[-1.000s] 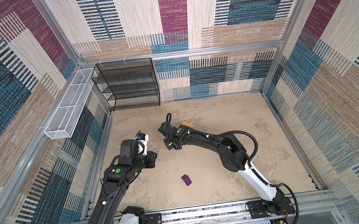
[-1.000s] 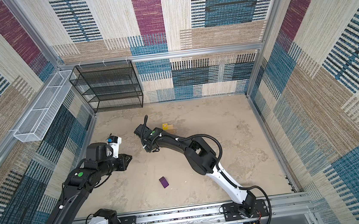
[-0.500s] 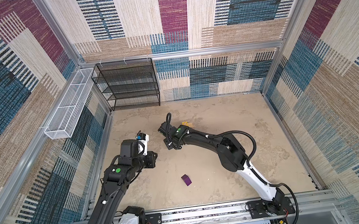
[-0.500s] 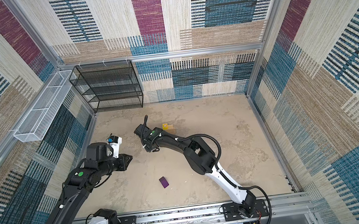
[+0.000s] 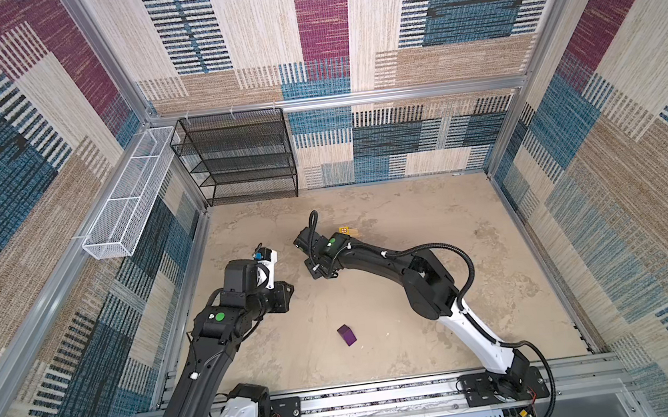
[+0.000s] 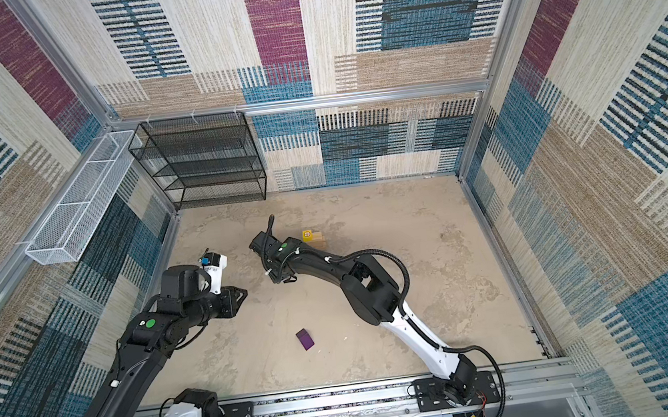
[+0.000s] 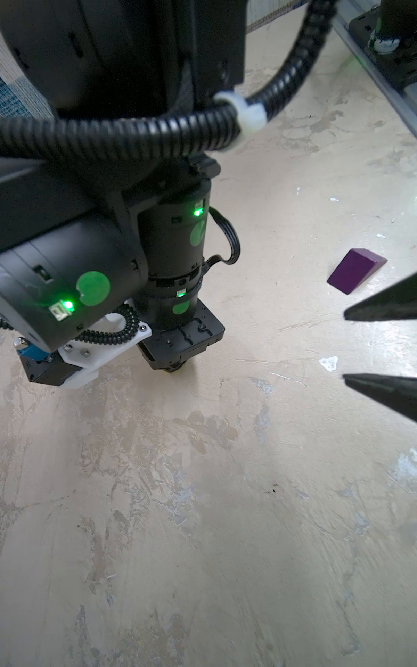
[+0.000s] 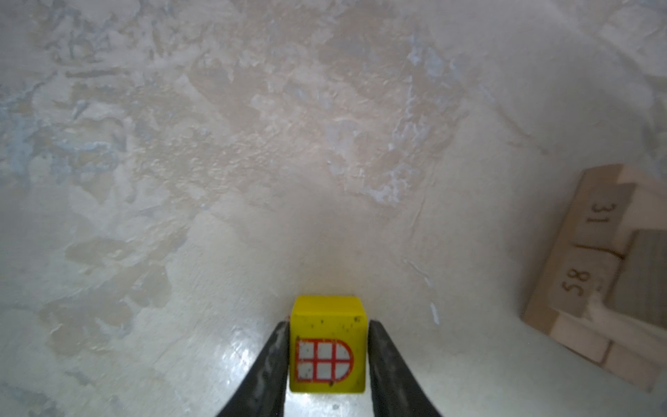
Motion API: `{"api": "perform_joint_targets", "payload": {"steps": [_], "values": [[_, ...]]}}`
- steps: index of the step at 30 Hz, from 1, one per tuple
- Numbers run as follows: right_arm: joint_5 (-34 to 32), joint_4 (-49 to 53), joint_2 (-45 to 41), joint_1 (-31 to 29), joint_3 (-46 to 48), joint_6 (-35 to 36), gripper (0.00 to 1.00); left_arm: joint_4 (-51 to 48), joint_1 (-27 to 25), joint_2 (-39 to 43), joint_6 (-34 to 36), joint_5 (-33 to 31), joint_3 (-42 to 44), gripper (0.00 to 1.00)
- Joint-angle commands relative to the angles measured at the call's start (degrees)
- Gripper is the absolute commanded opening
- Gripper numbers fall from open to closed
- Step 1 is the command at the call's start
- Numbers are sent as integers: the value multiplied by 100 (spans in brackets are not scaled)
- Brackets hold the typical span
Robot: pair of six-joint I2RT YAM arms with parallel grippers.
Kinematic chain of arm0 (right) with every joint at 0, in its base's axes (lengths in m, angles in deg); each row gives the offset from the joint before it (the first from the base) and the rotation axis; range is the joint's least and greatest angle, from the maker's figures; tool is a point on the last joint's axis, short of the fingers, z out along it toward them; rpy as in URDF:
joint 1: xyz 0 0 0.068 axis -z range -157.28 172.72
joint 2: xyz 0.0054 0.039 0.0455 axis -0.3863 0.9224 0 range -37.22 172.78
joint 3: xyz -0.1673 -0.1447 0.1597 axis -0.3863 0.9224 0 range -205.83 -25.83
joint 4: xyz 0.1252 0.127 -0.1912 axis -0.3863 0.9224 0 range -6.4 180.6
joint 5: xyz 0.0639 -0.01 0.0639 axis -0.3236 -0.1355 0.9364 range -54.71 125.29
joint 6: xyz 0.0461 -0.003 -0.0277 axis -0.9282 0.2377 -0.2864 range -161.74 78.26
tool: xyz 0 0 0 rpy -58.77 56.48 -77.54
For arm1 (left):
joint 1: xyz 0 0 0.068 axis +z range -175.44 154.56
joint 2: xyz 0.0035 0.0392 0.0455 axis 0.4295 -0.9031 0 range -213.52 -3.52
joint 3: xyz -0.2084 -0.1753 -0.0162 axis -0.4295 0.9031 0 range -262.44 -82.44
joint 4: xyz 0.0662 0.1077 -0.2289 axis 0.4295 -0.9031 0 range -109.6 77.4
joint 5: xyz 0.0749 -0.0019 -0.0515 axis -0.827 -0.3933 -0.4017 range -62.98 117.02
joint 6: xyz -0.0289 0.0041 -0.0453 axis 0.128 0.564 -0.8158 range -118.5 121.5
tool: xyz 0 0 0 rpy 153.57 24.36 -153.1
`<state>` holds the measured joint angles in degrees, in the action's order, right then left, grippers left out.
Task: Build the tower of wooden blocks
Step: 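Lower the right gripper and close it on the yellow window cube, then lift the yellow window cube and carry it toward the stack with the right gripper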
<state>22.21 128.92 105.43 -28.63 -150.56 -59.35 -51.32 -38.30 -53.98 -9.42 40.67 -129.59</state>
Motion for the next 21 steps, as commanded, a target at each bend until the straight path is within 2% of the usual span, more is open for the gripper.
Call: {"api": "perform_joint_targets", "payload": {"steps": [1,3,14,21], "values": [[-91,72,27,2,-78,25,34,154,21,5,-95,-5,-38,30],[-88,77,27,3,-78,31,33,154,25,-7,-95,-3,-37,31],[-9,124,-108,2,-148,92,1,156,126,-58,-95,67,-66,34],[46,-107,-607,-6,124,74,0,159,157,-50,-104,111,-45,35]]}}
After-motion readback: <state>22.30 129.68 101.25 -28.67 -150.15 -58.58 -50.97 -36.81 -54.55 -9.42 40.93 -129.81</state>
